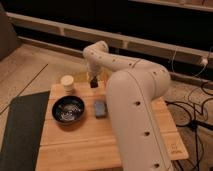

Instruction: Place the eraser on the white sponge

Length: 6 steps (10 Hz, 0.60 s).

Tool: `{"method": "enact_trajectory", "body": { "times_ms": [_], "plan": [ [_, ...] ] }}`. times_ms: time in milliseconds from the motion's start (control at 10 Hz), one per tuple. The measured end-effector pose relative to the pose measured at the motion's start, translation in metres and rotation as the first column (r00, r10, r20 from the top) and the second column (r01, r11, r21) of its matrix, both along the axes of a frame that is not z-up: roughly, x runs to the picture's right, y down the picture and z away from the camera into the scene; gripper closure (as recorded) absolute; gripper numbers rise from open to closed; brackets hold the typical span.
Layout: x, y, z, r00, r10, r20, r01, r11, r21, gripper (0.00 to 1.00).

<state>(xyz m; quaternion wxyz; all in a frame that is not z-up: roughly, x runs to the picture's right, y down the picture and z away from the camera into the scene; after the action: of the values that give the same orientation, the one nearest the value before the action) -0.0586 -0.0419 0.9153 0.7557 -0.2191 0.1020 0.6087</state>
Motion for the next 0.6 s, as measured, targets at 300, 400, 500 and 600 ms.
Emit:
{"method": "enact_trajectory", "body": {
  "times_ms": [300, 400, 500, 600],
  "plan": [
    [0.003, 0.029, -0.026, 0.999, 0.046, -0.008, -0.046, 0.999, 0.004, 1.0],
    [0.001, 0.041, -0.035, 0.999, 0.052, -0.006, -0.052, 0.9987, 0.002, 1.0],
    [0.001, 0.057, -0.046, 0.999, 0.051, -0.006, -0.051, 0.9987, -0.009, 1.0],
    [0.003, 0.076, -0.057, 0.999, 0.049, -0.012, -0.049, 0.9984, -0.03, 1.0]
  ]
}}
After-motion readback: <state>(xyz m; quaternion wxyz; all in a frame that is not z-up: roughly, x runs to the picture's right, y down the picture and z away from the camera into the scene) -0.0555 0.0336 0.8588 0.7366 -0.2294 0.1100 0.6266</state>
